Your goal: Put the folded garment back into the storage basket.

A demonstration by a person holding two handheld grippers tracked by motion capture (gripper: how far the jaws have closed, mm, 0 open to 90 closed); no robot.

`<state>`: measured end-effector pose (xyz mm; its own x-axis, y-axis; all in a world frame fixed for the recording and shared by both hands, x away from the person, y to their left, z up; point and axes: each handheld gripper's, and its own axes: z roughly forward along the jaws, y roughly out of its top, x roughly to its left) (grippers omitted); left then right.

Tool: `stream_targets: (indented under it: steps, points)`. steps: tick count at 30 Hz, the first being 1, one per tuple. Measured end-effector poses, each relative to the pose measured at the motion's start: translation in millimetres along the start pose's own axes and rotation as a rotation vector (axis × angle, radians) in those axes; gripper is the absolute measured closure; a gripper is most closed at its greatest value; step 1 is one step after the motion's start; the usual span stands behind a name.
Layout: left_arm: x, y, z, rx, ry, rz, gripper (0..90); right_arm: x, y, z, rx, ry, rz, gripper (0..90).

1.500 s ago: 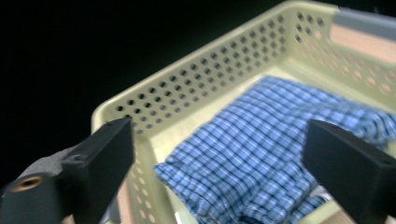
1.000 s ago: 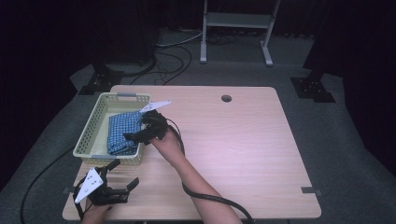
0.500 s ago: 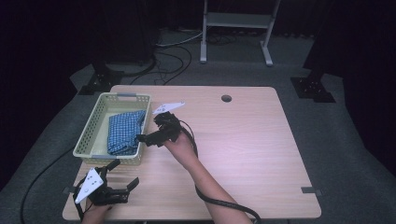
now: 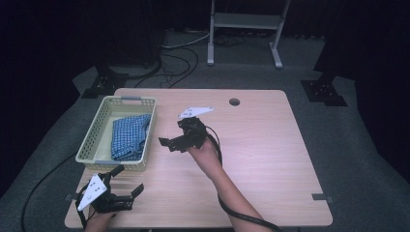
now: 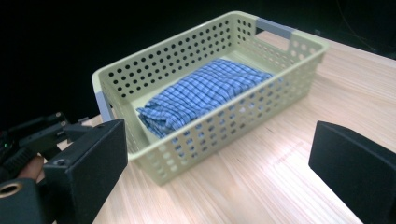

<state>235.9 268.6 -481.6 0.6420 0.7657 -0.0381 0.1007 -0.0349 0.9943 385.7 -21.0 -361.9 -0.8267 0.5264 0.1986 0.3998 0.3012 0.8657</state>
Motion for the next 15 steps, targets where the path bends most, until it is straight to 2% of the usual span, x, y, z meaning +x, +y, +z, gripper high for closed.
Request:
stream_targets:
  steps: [7,9,15]
  points:
    - [-0.1,0.0,0.2,-0.003,0.004,-0.001,0.0,-4.9,-8.8,-24.9,-0.012,-0.046,0.008,4.1]
    - [-0.3,-0.1,0.1,-0.005,0.005,-0.002,0.0,-6.8,-12.4,-32.7,-0.025,-0.04,0.017,4.1]
    - [0.0,0.0,0.2,-0.003,0.007,0.001,0.0,-12.1,-25.4,-54.4,-0.033,-0.076,0.02,4.1]
